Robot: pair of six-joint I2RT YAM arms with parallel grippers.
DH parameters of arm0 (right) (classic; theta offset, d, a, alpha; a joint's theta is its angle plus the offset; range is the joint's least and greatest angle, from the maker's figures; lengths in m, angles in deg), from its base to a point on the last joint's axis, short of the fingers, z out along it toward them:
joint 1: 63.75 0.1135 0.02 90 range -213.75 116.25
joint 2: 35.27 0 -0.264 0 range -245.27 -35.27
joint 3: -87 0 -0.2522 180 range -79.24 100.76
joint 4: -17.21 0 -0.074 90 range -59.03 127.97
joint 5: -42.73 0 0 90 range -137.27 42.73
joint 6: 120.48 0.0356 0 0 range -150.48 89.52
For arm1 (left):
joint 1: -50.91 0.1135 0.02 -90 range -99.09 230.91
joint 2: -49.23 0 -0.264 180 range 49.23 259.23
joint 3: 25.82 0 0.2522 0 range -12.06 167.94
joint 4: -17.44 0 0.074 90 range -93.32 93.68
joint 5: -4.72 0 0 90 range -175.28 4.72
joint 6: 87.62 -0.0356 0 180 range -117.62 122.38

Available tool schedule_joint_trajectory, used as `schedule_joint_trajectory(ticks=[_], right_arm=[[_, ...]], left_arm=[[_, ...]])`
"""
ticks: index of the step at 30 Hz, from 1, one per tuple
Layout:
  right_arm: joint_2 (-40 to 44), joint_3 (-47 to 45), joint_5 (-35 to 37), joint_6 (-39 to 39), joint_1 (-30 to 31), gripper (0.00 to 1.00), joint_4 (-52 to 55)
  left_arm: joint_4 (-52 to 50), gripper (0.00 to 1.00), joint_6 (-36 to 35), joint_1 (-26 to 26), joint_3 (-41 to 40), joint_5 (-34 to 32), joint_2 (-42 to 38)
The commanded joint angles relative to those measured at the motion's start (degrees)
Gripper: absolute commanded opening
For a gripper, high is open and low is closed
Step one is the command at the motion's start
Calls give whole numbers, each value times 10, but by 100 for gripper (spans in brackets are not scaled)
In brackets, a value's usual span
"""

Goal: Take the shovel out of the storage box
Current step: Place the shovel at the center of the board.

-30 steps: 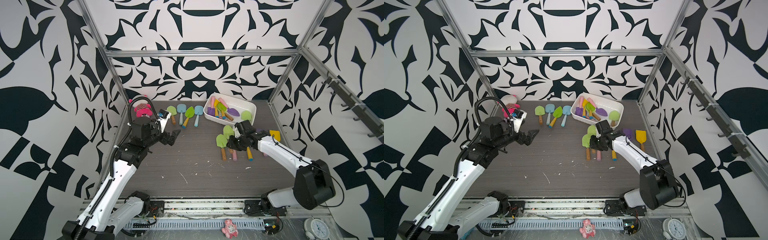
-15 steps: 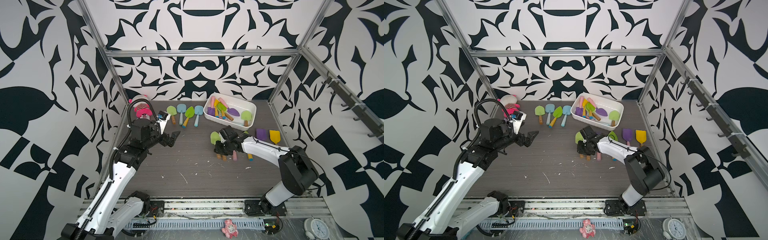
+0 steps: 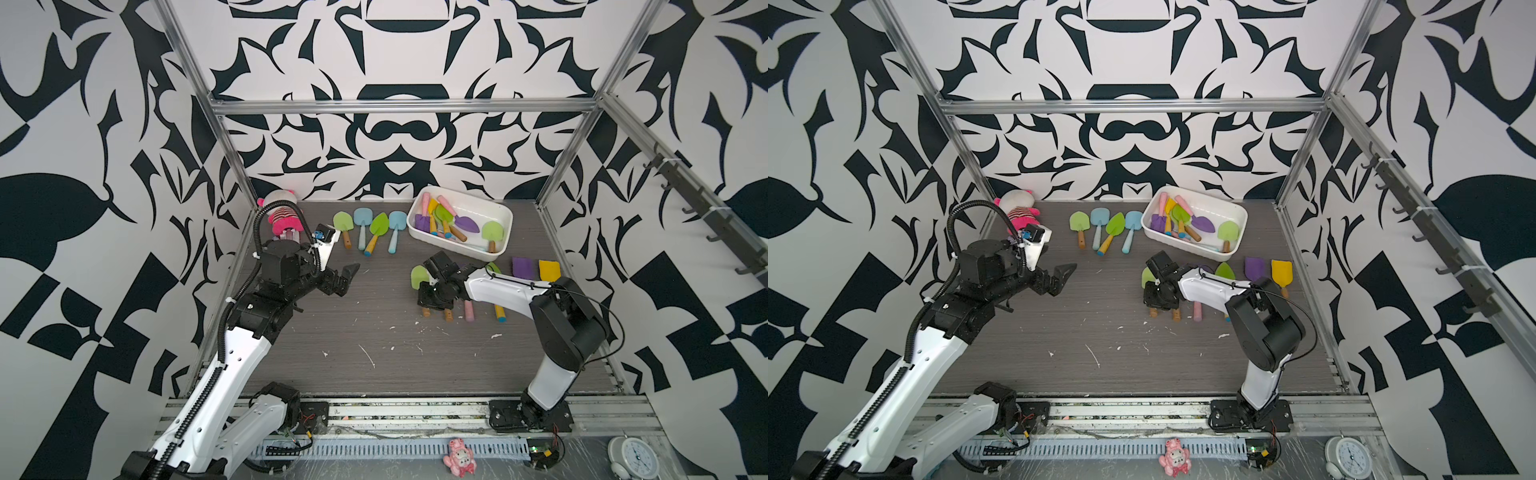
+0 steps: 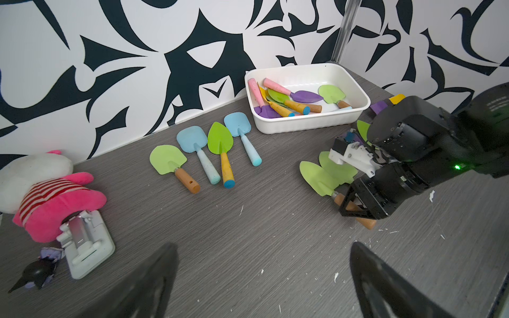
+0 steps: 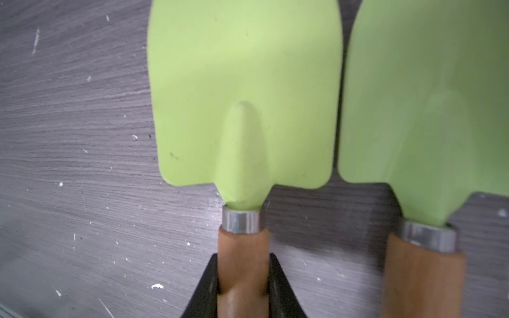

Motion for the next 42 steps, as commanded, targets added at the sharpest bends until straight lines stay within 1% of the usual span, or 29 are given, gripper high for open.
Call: schedule_joint_trajectory(ticks=[1, 6, 15, 21, 35, 38, 42], right_arm=[[-8, 36, 16, 1, 9, 0, 1], [-34, 57, 23, 5, 14, 0, 18], [-57, 65, 22, 13, 18, 6, 27], [-54, 68, 17, 15, 18, 10, 36], [-39, 62, 4, 29, 23, 16, 54], [-36, 60, 4, 31, 23, 19, 56], [-33, 58, 7, 36, 23, 30, 60]], left_arm=[[1, 99, 4, -2, -11, -2, -7], [2, 99, 3, -2, -10, -3, -4], [5, 100, 3, -1, -8, 0, 4], [7, 99, 4, -2, -6, 0, 11], [10, 99, 7, -2, -8, -2, 15], [11, 99, 8, -2, -11, -3, 13], [12, 99, 11, -2, -14, -5, 12]])
